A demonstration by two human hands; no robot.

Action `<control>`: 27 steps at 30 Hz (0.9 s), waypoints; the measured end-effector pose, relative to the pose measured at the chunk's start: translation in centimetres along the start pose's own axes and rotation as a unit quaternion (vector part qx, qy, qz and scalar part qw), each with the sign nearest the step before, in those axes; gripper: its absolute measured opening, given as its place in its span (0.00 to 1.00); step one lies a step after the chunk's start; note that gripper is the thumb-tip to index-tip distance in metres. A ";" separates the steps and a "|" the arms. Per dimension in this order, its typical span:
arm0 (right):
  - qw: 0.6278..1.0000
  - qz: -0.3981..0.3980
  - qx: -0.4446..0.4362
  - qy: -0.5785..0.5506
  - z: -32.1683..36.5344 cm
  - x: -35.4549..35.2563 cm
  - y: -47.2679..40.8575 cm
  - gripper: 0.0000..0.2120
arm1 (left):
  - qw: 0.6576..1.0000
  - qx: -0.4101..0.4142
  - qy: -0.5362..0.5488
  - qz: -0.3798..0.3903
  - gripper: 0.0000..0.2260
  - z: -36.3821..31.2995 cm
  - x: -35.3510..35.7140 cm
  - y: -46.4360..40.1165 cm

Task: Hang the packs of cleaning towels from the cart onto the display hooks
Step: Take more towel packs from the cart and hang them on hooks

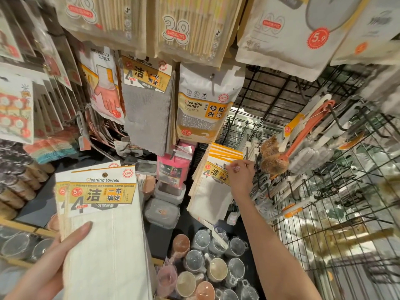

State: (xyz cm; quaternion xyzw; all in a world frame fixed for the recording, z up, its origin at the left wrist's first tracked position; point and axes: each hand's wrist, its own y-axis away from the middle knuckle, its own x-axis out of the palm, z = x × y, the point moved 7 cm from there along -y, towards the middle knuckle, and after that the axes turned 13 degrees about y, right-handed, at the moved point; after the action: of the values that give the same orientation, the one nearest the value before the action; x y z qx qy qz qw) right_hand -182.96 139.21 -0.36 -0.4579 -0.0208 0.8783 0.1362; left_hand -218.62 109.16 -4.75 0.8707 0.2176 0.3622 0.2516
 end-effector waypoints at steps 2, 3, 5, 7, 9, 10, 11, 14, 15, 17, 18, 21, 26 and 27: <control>1.000 -0.008 -0.006 0.021 0.3 0.0 0.0 0.04 | 1.000 -0.015 0.007 -0.003 0.21 0.3 0.1 -0.1; 0.999 -0.012 -0.012 0.028 0.4 0.0 0.0 0.03 | 1.000 -0.027 0.014 -0.003 0.21 0.4 0.3 0.0; 0.999 -0.008 -0.028 0.021 0.5 0.2 0.0 0.05 | 0.999 -0.049 0.021 -0.002 0.20 0.8 0.7 0.0; 0.999 0.012 -0.043 0.005 0.5 0.6 -0.2 0.08 | 0.998 -0.057 0.020 -0.006 0.20 1.0 1.2 0.1; 0.998 0.042 -0.053 0.009 0.4 0.9 -0.6 0.14 | 0.999 -0.049 0.016 -0.013 0.19 1.0 1.7 0.2; 0.996 0.068 -0.050 0.009 0.3 1.1 -0.7 0.17 | 0.999 -0.046 0.011 -0.012 0.19 1.0 2.0 0.4; 0.994 0.096 -0.042 0.002 0.2 1.3 -0.6 0.19 | 0.999 -0.044 0.007 -0.008 0.20 1.0 2.4 0.5; 0.991 0.129 -0.030 -0.026 0.0 0.8 -0.1 0.22 | 1.000 -0.026 0.003 0.005 0.20 0.8 3.6 1.0; 0.991 0.126 -0.030 -0.046 0.1 0.3 0.2 0.22 | 1.000 -0.021 0.004 0.014 0.20 0.7 4.0 1.2; 0.989 0.121 -0.026 -0.083 0.8 -0.8 1.1 0.23 | 1.000 -0.015 0.001 0.026 0.20 0.6 4.8 1.4; 0.988 0.118 -0.032 -0.096 1.4 -1.3 1.7 0.23 | 1.000 -0.012 -0.004 0.026 0.21 0.5 5.0 1.4; 0.982 0.123 -0.083 -0.118 4.0 -2.8 3.7 0.24 | 1.000 -0.012 -0.021 0.016 0.25 0.6 5.7 1.4; 0.945 0.258 -0.124 -0.156 10.2 -3.3 8.5 0.17 | 0.999 0.015 -0.029 -0.002 0.29 0.6 6.6 1.5; 0.938 0.271 -0.135 -0.168 11.5 -3.4 9.5 0.13 | 0.999 0.007 -0.031 0.007 0.28 0.8 6.9 1.6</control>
State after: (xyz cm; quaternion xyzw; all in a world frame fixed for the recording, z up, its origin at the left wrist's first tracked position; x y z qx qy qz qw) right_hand -192.48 130.20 7.51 -0.3059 -0.0369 0.9349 -0.1761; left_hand -213.28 111.55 -0.63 0.8847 0.2058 0.3357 0.2496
